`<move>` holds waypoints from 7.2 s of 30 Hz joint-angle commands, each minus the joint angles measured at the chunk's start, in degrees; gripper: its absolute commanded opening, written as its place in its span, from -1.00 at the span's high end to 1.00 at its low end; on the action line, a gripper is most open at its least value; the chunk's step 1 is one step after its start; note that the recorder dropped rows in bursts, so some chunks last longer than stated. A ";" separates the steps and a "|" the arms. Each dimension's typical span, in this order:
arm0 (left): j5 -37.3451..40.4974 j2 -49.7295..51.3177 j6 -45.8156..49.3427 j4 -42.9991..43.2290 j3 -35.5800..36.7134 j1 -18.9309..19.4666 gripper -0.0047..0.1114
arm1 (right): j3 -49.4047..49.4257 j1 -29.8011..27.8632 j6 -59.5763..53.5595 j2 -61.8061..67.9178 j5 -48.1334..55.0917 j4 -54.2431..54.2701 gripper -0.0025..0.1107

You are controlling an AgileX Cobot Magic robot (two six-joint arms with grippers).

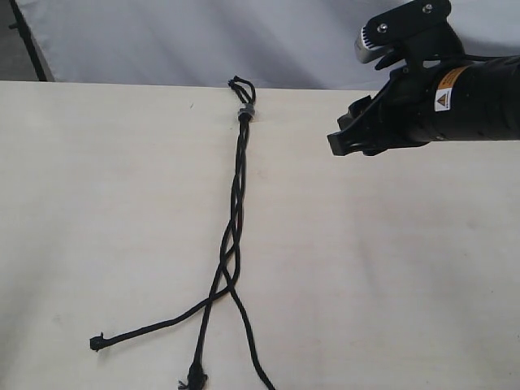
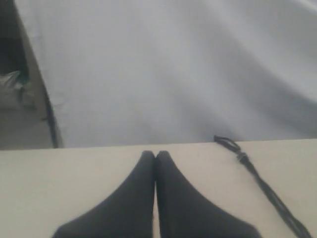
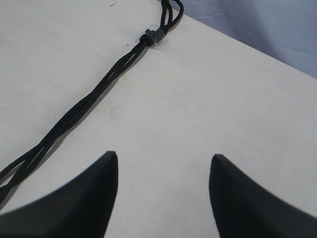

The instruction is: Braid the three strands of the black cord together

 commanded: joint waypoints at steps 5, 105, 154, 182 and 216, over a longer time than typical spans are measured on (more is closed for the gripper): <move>-10.75 -0.37 14.86 -12.76 7.70 4.44 0.92 | 0.06 -0.24 0.60 -0.51 -0.57 -0.02 0.02; -5.66 -4.00 32.72 -34.12 12.12 7.62 0.92 | 45.42 6.25 8.90 -57.62 -6.50 9.44 0.02; -5.66 -4.00 32.83 -34.12 12.12 7.62 0.92 | 49.91 -19.73 6.39 -80.05 -1.38 8.64 0.02; -5.66 -4.00 32.83 -33.89 12.12 7.62 0.92 | 49.91 -19.73 6.39 -80.05 -1.38 8.64 0.02; -5.66 -4.00 32.83 -33.89 12.12 7.62 0.92 | 49.91 -19.73 6.39 -80.05 -1.38 8.64 0.02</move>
